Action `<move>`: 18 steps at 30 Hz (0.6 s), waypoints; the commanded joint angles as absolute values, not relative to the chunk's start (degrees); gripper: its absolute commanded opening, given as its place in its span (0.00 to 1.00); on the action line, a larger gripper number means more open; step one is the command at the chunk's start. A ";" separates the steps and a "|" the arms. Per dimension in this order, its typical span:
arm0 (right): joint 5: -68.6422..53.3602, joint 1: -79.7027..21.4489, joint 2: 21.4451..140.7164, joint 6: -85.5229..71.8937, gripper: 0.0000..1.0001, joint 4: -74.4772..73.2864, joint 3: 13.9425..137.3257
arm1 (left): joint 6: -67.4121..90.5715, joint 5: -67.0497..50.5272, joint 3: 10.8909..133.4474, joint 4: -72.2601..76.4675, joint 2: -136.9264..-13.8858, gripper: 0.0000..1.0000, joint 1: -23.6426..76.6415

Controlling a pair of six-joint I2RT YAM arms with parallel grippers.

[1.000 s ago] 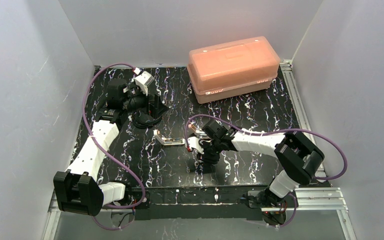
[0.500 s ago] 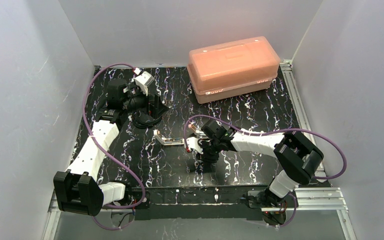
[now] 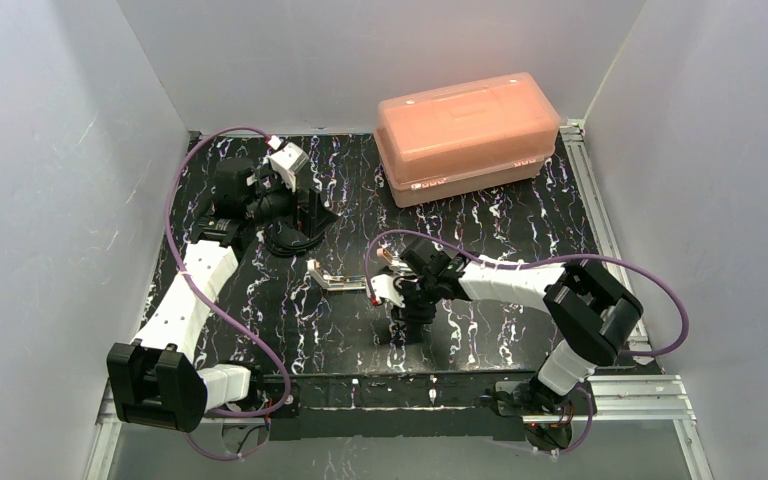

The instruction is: Load the staples into the stapler

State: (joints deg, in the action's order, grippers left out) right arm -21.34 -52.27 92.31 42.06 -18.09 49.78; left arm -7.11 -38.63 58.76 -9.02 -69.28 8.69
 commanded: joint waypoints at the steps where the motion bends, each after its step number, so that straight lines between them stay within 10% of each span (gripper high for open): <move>1: -22.06 -52.77 94.47 43.44 0.43 -20.58 50.32 | -8.11 -39.99 58.68 -9.17 -67.41 0.98 8.24; 18: -22.33 -53.40 93.78 45.50 0.36 -21.31 47.99 | -8.44 -39.84 59.49 -9.67 -68.78 0.99 8.22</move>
